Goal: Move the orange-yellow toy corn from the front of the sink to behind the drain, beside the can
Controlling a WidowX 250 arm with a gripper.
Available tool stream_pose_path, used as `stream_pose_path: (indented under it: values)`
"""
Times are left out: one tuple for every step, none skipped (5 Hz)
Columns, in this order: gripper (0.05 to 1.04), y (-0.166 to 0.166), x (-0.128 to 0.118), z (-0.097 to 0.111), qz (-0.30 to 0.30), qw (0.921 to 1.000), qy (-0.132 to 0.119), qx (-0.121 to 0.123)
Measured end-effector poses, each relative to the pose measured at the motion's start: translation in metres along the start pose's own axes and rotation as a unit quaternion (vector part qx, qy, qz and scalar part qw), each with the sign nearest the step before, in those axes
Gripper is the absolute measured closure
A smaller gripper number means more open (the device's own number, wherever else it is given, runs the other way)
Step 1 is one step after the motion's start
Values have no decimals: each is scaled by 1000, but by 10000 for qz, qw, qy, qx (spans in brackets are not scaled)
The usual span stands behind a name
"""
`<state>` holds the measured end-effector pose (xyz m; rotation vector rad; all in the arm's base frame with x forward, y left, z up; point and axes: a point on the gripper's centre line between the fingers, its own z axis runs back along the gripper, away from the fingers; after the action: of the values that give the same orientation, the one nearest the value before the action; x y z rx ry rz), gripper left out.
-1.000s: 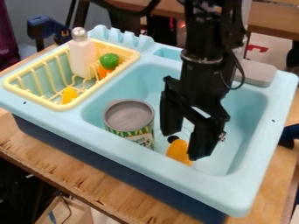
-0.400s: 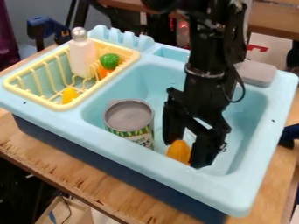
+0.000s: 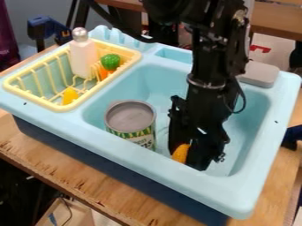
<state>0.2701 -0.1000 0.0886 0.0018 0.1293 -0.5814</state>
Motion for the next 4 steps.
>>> stream_pose_path:
  values:
    - [458,-4,-4,4,-201,9997,-76,-79]
    - [458,1,-14,41,-507,9950,-755,-408]
    - [458,10,-12,70,-546,9910,-1122,-486]
    - [458,26,-13,87,-342,9914,-1214,-338]
